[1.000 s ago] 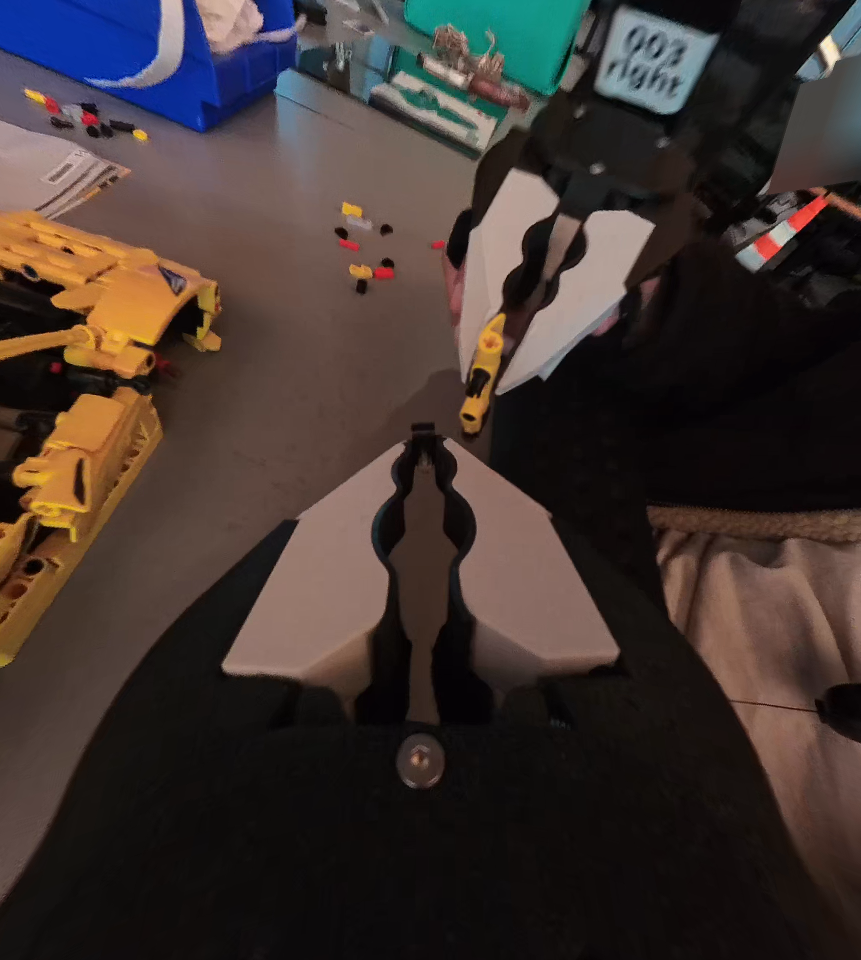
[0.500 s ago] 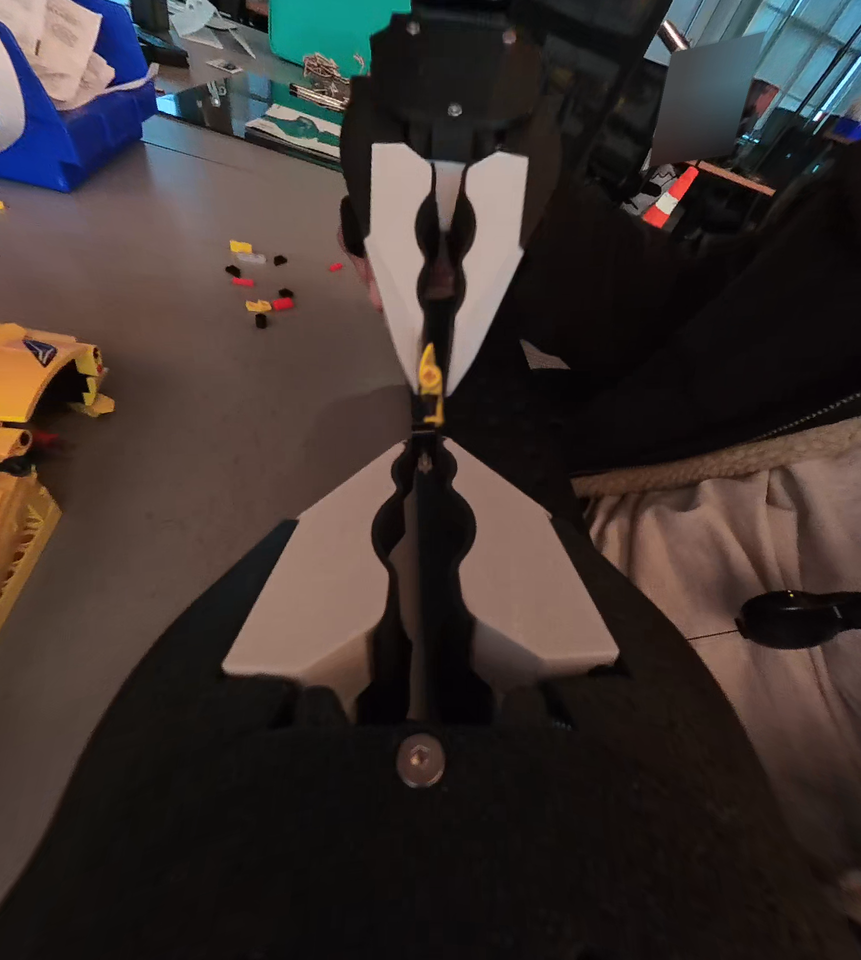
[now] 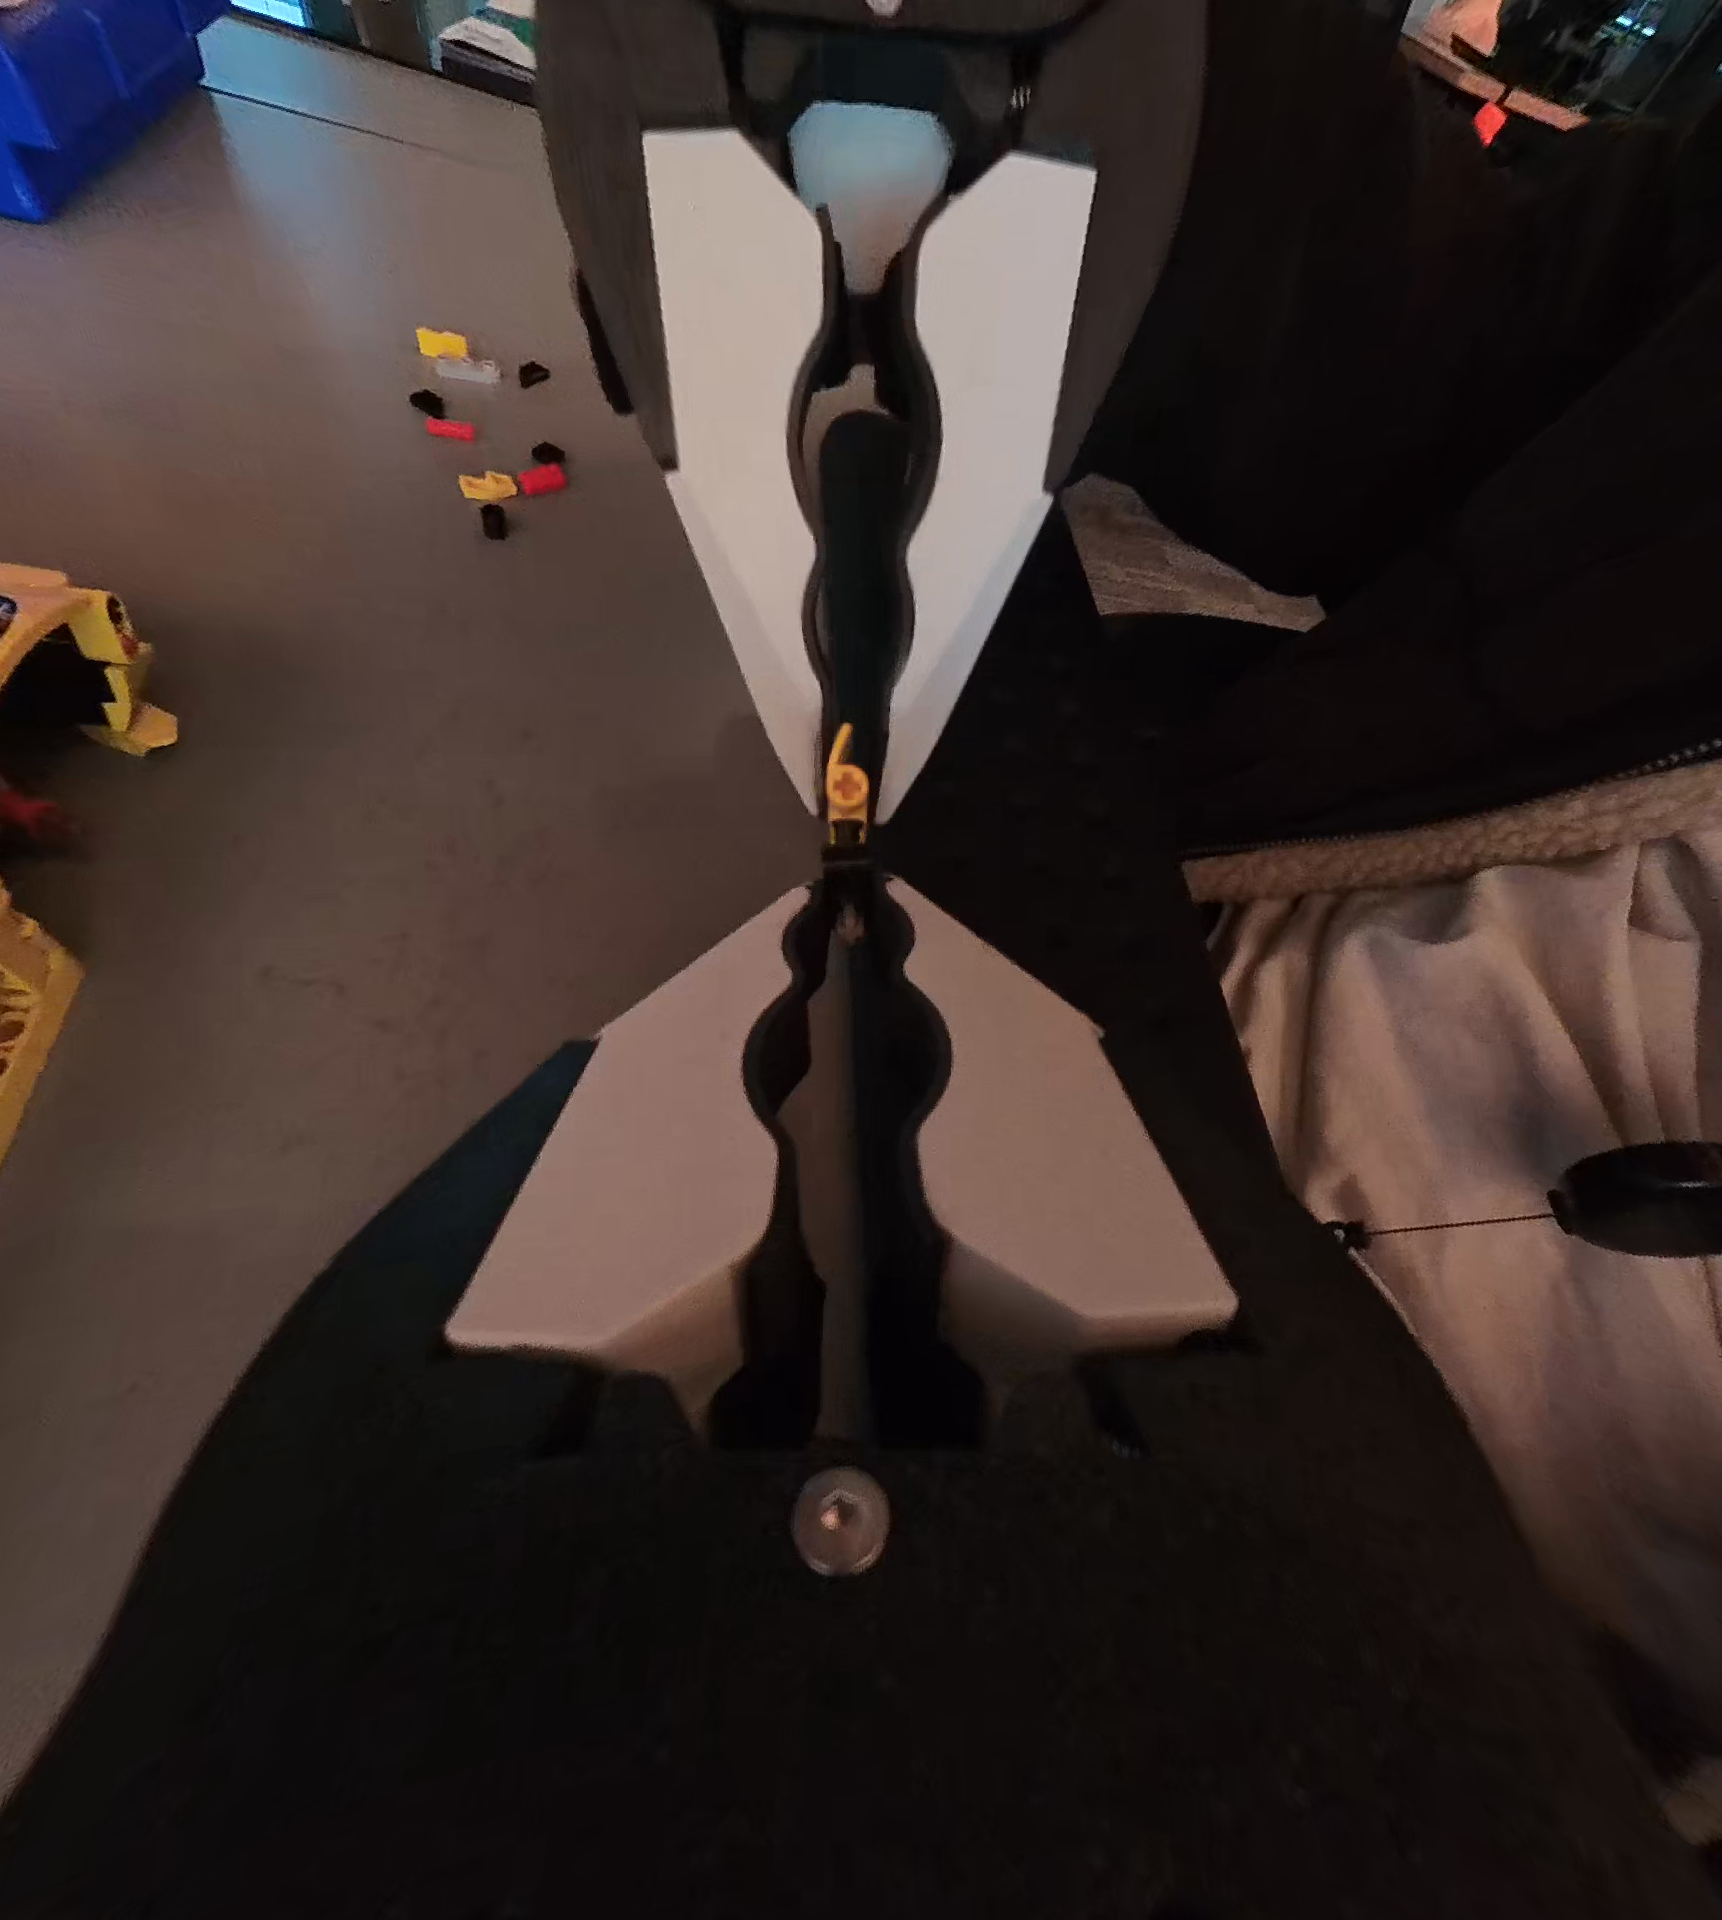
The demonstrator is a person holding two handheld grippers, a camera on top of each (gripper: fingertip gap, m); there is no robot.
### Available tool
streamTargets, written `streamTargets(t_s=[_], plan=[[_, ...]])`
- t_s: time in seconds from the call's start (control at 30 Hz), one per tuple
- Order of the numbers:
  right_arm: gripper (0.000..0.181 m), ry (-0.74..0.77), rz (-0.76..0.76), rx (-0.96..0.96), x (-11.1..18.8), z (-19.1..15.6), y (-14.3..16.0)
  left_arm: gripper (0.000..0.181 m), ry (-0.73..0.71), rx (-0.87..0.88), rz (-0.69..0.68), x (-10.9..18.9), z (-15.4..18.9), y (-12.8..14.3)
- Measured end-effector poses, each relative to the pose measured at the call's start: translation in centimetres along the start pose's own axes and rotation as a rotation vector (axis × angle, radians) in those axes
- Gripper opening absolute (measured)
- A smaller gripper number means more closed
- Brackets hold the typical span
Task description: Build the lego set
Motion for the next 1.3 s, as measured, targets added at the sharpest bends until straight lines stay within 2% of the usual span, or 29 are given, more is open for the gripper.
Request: streamTargets(t_s=[0.23,0.4,0.77,0.93,0.97,1.0,1.07,1.17,1.3], plan=[[0.007,0.071,-0.129,0.047,-1.0,0.4,-0.5,0.007,-0.042,-0.018,-0.039,-0.3,-0.3,0.4],[0.007,0.024,-0.064,0.011,-2.2,0.7,-0.3,0.007,-0.053,-0.014,-0.065,-0.4,-0.4,0.7],[0.007,-0.040,0.176,-0.060,-2.3,1.6,1.5,0.007,-0.066,-0.009,-0.098,-0.7,-0.6,1.2],[0.012,-0.136,0.439,-0.121,-1.4,1.4,1.3,0.007,-0.081,-0.016,-0.155,-0.9,-0.7,1.8],[0.004,-0.149,0.447,-0.136,-1.3,1.5,1.5,0.007,-0.082,-0.021,-0.166,-1.0,-0.7,1.9],[0.000,-0.127,0.420,-0.137,-1.5,1.6,1.8,0.007,-0.079,-0.023,-0.164,-1.0,-0.7,1.9],[0.008,-0.044,0.381,-0.117,-1.9,2.0,2.6,0.007,-0.081,-0.016,-0.160,-0.9,-0.7,1.9],[0.016,-0.043,0.427,-0.168,-1.2,2.1,2.8,0.007,-0.093,-0.018,-0.161,-0.8,-0.9,1.9],[0.014,-0.047,0.226,-0.292,-2.3,2.2,4.4,0.007,-0.138,0.037,-0.171,0.6,-1.9,2.3]])
Point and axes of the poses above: each gripper's, where its closed fingertips meet, x back along the fingers, y out of its underside, z = x × y across the jaws, the point moved 7 cm from there along x, back along the fingers, and after that the axes turned 7 degrees about -x, right-handed, at the moved point
